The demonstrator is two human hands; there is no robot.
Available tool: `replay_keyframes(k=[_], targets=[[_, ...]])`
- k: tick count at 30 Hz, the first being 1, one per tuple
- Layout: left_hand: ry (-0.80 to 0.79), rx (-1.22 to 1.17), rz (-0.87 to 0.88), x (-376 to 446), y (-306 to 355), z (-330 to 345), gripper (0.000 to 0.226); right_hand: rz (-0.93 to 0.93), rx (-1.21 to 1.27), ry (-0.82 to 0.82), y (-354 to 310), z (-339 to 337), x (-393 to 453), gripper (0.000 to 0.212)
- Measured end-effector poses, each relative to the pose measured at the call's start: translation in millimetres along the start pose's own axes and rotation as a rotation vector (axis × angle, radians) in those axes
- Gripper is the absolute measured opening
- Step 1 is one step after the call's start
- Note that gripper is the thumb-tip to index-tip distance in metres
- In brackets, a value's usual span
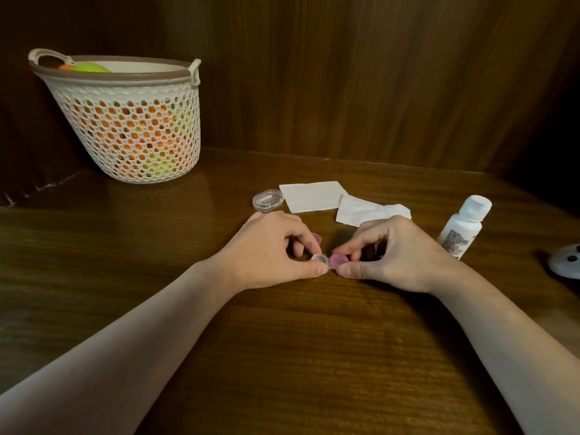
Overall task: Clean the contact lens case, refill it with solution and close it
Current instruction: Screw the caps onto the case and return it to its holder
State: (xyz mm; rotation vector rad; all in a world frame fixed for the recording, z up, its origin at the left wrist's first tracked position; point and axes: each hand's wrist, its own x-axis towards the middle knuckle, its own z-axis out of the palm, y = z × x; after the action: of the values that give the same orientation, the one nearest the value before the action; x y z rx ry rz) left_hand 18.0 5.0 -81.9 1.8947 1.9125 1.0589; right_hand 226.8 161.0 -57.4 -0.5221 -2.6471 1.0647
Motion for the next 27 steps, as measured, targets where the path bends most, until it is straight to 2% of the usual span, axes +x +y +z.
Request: replay_keyframes(k=[6,13,17,20,22,24,27], targets=[[0.052,0.066,0.018,-1,0,1,0.032,0.022,0.0,-0.033,2,1,2,0.022],[0.105,0.175,0.054,-3,5,0,0.028,0.038,0.015,-0.056,6,-1,3,0.025],[0.143,0.155,0.019,-4,7,1,0.044,0.045,0.024,-0.058,8,-1,4,0.031],[0.249,0.079,-0.024,0,4,-2,0.03,0.062,0.033,-0.065,9,-2,4,0.038],[0.285,0.119,-0.065,5,0,-6,0.017,0.05,0.034,-0.012,10,-3,4,0.037],[0.239,0.178,-0.074,9,-3,-8,0.028,0.022,0.046,0.089,13,-3,5,0.032],[0.073,0.283,-0.053,14,-3,-8,0.036,0.04,0.047,0.204,16,0,10,0.015]])
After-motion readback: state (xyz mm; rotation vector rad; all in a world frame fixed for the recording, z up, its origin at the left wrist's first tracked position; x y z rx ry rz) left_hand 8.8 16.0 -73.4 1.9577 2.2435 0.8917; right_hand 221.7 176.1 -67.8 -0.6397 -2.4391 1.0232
